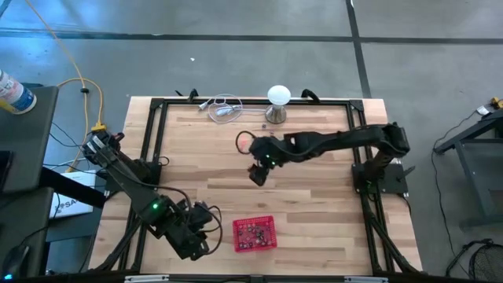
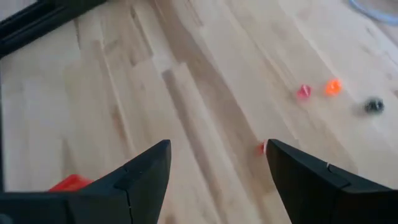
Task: Pick & Place Dice
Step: Put the red dice into the red bin
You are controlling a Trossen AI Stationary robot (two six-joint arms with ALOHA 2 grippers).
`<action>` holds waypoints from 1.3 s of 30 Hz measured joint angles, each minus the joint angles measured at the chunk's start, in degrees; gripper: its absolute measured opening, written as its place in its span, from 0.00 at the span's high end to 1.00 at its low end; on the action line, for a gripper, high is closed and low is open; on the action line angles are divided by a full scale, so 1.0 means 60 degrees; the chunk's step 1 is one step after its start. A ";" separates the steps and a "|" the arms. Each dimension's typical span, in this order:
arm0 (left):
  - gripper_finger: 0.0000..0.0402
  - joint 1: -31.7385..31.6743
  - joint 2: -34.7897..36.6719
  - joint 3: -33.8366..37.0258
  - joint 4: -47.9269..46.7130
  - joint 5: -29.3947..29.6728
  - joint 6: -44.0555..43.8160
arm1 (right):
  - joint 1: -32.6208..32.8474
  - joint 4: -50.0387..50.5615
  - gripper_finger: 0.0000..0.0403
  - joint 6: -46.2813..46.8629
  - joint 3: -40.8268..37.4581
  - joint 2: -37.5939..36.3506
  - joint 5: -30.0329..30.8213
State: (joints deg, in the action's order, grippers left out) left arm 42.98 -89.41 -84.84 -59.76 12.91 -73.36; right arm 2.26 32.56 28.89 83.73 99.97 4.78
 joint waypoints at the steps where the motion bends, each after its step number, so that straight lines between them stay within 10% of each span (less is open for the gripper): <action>1: 0.59 0.0000 0.0001 0.0000 -0.0004 0.0075 -0.0011 | -0.0127 -0.0201 0.36 -0.0275 0.0002 0.0100 -0.0037; 16: 0.59 -0.0273 0.0000 0.0000 -0.0352 0.0451 -0.0368 | -0.1390 -0.0561 0.36 -0.0617 -0.0001 0.2947 -0.1159; 39: 0.59 -0.0525 0.0000 -0.0004 -0.0467 0.1245 -0.0641 | -0.0783 -0.0729 0.40 -0.1338 0.0016 0.3714 0.0634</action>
State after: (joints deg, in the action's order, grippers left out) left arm 39.83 -89.41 -84.86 -62.57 20.38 -77.21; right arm -2.43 28.18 20.86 83.83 122.26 8.58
